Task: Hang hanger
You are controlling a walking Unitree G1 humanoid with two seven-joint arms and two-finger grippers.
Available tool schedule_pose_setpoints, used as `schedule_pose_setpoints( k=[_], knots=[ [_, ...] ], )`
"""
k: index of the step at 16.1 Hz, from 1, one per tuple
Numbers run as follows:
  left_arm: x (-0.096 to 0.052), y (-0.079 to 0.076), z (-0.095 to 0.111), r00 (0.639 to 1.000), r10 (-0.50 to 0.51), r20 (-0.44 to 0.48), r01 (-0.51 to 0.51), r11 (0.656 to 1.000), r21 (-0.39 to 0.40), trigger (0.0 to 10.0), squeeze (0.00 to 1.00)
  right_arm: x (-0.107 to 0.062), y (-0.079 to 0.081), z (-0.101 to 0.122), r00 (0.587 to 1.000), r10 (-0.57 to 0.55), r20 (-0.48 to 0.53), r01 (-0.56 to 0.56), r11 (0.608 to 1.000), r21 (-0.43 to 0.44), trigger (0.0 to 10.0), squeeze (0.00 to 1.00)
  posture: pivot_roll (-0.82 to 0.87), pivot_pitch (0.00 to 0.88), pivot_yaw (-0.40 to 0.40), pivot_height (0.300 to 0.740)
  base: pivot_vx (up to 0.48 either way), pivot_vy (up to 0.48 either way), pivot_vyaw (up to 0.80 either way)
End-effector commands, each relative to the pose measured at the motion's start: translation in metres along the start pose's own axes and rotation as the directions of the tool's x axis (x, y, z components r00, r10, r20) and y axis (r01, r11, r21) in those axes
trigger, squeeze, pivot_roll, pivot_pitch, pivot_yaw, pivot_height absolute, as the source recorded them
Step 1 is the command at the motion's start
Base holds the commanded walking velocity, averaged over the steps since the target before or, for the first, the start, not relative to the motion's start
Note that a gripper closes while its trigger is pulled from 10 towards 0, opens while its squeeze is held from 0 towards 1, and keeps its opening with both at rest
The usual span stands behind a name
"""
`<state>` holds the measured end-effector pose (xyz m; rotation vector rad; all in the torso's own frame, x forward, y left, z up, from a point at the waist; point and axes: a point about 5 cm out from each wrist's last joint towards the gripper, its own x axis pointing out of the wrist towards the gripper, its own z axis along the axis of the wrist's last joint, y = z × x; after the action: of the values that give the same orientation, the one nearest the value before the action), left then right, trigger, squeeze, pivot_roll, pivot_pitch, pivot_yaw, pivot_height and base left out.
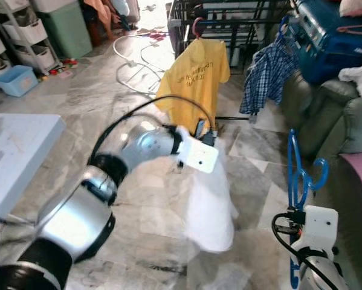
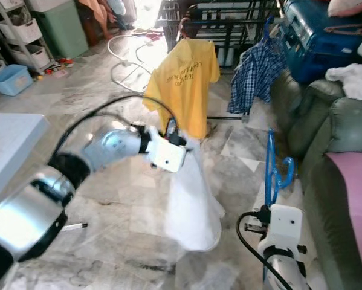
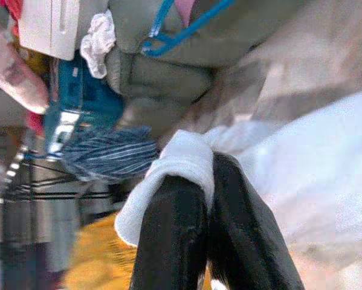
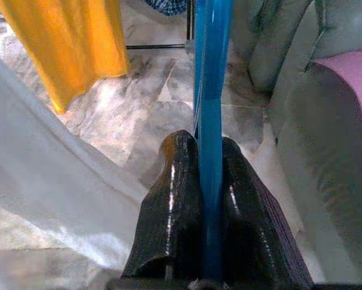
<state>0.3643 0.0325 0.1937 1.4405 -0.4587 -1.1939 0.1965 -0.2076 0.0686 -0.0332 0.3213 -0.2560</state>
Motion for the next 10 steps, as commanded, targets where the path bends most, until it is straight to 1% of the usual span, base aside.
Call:
schedule_pose_setpoints(
  k=[1, 2, 3, 5, 7, 8, 9, 10],
  knots=[
    [-0.002, 0.005, -0.009, 0.996, 0.024, -0.090, -0.011, 0.989, 0.145, 10.0, 0.00, -0.002, 0.005, 0.001, 1.000, -0.003, 0.012, 0.003, 1.000, 0.000, 10.0, 0.00, -0.01, 0.106, 0.093, 0.740, 0.000, 0.000, 0.00],
    [-0.001, 0.010, -0.012, 0.989, 0.063, -0.133, -0.038, 0.982, 0.186, 10.0, 0.00, -0.002, 0.007, -0.001, 1.000, -0.003, 0.008, 0.003, 1.000, 0.003, 10.0, 0.00, -0.01, 0.109, 0.096, 0.740, 0.000, 0.000, 0.00],
    [0.000, 0.014, -0.012, 0.986, 0.098, -0.134, -0.068, 0.974, 0.215, 10.0, 0.00, -0.003, 0.009, -0.001, 1.000, 0.000, 0.008, 0.000, 1.000, 0.007, 10.0, 0.00, -0.02, 0.112, 0.100, 0.740, 0.000, 0.000, 0.00],
    [-0.001, 0.018, -0.014, 0.978, 0.152, -0.146, -0.112, 0.962, 0.249, 10.0, 0.00, -0.003, 0.010, -0.001, 1.000, 0.000, 0.009, 0.000, 1.000, 0.008, 10.0, 0.00, -0.02, 0.113, 0.100, 0.740, 0.000, 0.000, 0.00],
    [-0.002, 0.018, -0.015, 0.976, 0.164, -0.146, -0.121, 0.957, 0.263, 10.0, 0.00, -0.002, 0.010, 0.001, 1.000, 0.007, 0.013, -0.007, 1.000, 0.009, 10.0, 0.00, -0.01, 0.112, 0.096, 0.740, 0.000, 0.000, 0.00],
    [-0.002, 0.019, -0.014, 0.975, 0.188, -0.119, -0.145, 0.943, 0.300, 10.0, 0.00, -0.002, 0.011, 0.002, 0.999, 0.047, 0.018, -0.047, 0.999, 0.021, 10.0, 0.00, -0.01, 0.112, 0.094, 0.740, 0.000, 0.000, 0.00],
    [-0.004, 0.019, -0.011, 0.976, 0.208, -0.071, -0.176, 0.934, 0.311, 10.0, 0.00, -0.003, 0.014, 0.005, 0.992, 0.122, 0.021, -0.123, 0.991, 0.044, 10.0, 0.00, -0.01, 0.115, 0.091, 0.740, 0.000, 0.000, 0.00],
    [-0.005, 0.019, -0.009, 0.976, 0.216, -0.040, -0.194, 0.933, 0.305, 10.0, 0.00, -0.008, 0.020, 0.005, 0.970, 0.244, 0.016, -0.245, 0.966, 0.080, 10.0, 0.00, -0.01, 0.115, 0.090, 0.740, 0.000, 0.000, 0.00]
  ],
)
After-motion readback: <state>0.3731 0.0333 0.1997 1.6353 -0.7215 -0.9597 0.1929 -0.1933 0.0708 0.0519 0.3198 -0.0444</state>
